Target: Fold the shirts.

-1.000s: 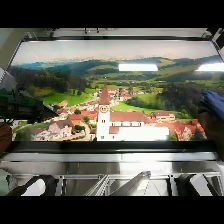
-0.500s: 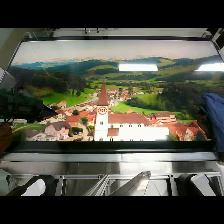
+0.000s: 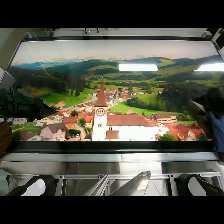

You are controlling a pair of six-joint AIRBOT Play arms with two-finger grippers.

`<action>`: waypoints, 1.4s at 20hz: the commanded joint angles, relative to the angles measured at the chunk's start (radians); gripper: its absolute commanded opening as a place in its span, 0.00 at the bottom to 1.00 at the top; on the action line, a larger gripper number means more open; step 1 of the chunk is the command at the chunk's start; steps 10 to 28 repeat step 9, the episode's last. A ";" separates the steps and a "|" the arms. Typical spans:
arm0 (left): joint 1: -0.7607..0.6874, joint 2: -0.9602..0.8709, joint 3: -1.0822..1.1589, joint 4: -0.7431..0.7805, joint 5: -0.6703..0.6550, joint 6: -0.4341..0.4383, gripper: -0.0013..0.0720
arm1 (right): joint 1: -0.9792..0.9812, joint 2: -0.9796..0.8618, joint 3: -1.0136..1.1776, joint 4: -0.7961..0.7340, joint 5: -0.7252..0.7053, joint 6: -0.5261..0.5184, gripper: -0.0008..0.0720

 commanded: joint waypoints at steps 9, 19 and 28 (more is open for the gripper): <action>0.001 0.000 0.001 0.002 0.012 0.001 0.06 | 0.435 -0.114 0.000 0.007 -0.244 0.001 0.04; 0.001 0.000 0.001 0.002 0.012 0.001 0.06 | 0.435 -0.114 0.000 0.007 -0.244 0.001 0.04; 0.001 0.000 0.001 0.002 0.012 0.001 0.06 | 0.435 -0.114 0.000 0.007 -0.244 0.001 0.04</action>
